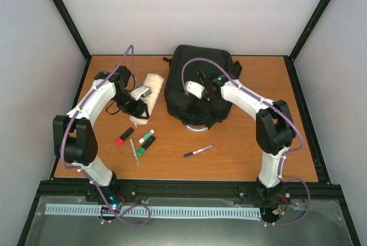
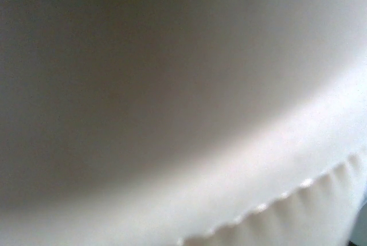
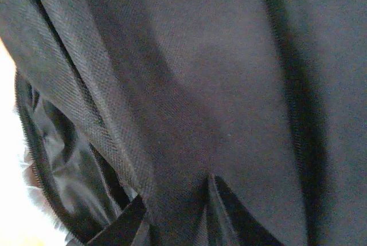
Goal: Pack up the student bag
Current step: Place the stationery in the student bag.
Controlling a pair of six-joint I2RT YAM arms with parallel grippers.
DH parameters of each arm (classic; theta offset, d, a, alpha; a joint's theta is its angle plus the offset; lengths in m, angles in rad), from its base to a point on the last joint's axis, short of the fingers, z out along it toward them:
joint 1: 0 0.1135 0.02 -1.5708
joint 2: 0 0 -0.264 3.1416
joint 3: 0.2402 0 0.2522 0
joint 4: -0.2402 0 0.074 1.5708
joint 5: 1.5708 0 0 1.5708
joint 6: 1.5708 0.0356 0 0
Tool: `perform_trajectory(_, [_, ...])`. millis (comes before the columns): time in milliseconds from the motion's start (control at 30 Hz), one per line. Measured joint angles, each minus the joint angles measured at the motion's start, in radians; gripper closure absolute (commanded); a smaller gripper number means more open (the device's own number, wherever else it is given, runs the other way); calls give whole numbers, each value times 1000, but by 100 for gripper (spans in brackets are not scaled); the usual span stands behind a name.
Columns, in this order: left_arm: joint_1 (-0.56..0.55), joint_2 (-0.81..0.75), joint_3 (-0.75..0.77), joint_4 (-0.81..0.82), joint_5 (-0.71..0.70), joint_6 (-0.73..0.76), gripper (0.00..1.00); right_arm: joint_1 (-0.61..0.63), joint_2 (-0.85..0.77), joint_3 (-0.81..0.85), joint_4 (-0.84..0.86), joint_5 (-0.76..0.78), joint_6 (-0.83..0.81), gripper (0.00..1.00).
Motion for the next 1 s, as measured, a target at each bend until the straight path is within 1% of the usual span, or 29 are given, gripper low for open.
perform_trajectory(67, [0, 5, 5, -10, -1, 14, 41, 1, 17, 89, -27, -16, 29, 90])
perform_trajectory(133, [0, 8, 13, -24, -1, 31, 41, 2, 31, 185, -59, -28, 63, 96])
perform_trajectory(300, [0, 8, 16, -74, 3, 116, 42, -4, 77, 400, -143, -55, 118, 97])
perform_trajectory(400, [0, 8, 18, -126, 18, 190, 42, -4, 111, 496, -191, -70, 145, 97])
perform_trajectory(500, [-2, 8, 29, -163, 28, 237, 42, -4, 132, 555, -220, -84, 167, 97])
perform_trajectory(700, [-23, 8, 50, -194, 26, 310, 43, -4, 134, 582, -230, -99, 191, 97])
perform_trajectory(767, [-54, 8, 50, -195, 21, 317, 44, -4, 134, 584, -230, -99, 195, 97])
perform_trajectory(900, [-148, 12, 50, -172, -5, 315, 45, -5, 135, 601, -243, -100, 197, 97])
perform_trajectory(1000, [-203, 48, 60, -139, -37, 288, 45, -7, 145, 643, -263, -102, 197, 97])
